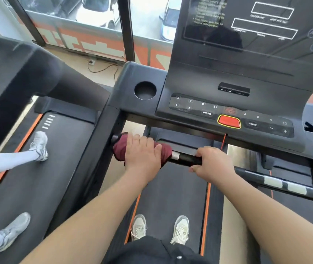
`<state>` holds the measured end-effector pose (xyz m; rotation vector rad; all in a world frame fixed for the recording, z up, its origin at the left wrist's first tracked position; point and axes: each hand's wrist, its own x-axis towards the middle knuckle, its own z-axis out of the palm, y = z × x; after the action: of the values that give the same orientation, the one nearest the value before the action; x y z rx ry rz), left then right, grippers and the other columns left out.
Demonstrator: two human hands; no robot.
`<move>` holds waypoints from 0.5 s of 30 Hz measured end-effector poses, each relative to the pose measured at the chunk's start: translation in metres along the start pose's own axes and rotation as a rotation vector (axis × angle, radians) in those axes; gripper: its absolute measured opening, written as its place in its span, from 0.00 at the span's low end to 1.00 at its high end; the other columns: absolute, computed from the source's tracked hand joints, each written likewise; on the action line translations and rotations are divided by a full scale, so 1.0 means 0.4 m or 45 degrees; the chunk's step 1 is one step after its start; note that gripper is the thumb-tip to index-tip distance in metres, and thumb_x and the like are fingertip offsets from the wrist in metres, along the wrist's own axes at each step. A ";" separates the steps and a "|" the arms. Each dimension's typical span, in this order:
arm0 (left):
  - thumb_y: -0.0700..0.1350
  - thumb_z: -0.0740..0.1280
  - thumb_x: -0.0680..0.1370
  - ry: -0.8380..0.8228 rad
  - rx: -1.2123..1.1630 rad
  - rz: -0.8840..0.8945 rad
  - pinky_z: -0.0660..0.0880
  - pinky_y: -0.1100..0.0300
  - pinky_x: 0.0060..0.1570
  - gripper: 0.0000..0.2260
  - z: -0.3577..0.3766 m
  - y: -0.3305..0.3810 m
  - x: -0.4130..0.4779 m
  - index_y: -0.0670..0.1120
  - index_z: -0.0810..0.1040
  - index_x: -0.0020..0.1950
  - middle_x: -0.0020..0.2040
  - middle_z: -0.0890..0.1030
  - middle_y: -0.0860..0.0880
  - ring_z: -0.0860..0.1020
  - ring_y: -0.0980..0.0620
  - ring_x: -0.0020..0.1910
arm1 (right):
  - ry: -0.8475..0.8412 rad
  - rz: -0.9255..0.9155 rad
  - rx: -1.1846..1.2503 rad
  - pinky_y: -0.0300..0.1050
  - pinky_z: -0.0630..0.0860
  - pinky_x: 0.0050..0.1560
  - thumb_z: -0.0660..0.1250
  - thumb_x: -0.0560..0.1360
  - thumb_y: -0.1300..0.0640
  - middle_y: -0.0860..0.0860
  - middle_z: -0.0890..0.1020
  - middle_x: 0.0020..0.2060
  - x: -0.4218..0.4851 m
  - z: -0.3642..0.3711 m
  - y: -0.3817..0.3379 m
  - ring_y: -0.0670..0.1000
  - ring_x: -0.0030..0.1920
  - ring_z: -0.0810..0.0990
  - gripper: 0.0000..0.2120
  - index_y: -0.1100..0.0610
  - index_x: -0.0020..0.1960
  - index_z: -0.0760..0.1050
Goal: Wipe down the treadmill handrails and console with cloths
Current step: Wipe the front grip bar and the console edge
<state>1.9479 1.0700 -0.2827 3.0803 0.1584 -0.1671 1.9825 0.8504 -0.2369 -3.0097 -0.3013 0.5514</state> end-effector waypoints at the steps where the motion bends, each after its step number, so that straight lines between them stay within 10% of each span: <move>1: 0.58 0.46 0.82 -0.005 -0.048 0.112 0.53 0.41 0.77 0.26 0.009 0.044 -0.013 0.45 0.77 0.62 0.60 0.80 0.45 0.71 0.40 0.64 | 0.019 -0.002 0.005 0.47 0.77 0.50 0.73 0.70 0.40 0.46 0.80 0.50 -0.001 0.001 -0.001 0.53 0.57 0.78 0.17 0.48 0.53 0.79; 5: 0.60 0.51 0.82 0.022 -0.120 0.478 0.50 0.44 0.79 0.28 0.022 0.054 -0.030 0.47 0.72 0.74 0.66 0.77 0.48 0.71 0.42 0.68 | 0.042 -0.036 0.029 0.47 0.76 0.47 0.71 0.71 0.44 0.47 0.80 0.48 -0.016 0.009 0.006 0.54 0.57 0.79 0.13 0.48 0.52 0.79; 10: 0.61 0.42 0.81 -0.053 0.078 0.139 0.50 0.44 0.79 0.30 -0.002 -0.084 0.036 0.47 0.79 0.61 0.56 0.81 0.46 0.76 0.42 0.62 | 0.184 -0.073 0.328 0.48 0.71 0.67 0.78 0.69 0.43 0.44 0.76 0.67 -0.087 0.014 0.116 0.50 0.70 0.72 0.37 0.50 0.74 0.71; 15: 0.58 0.52 0.81 0.010 -0.066 0.257 0.58 0.40 0.76 0.24 0.021 0.138 -0.031 0.43 0.80 0.60 0.55 0.82 0.43 0.76 0.39 0.58 | 0.477 -0.215 0.256 0.52 0.80 0.58 0.82 0.65 0.50 0.49 0.78 0.62 -0.111 0.028 0.201 0.56 0.64 0.77 0.35 0.55 0.69 0.76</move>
<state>1.9406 1.0136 -0.2871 3.0202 -0.1457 -0.1392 1.9522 0.7630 -0.2402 -2.7796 -0.4369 -0.0004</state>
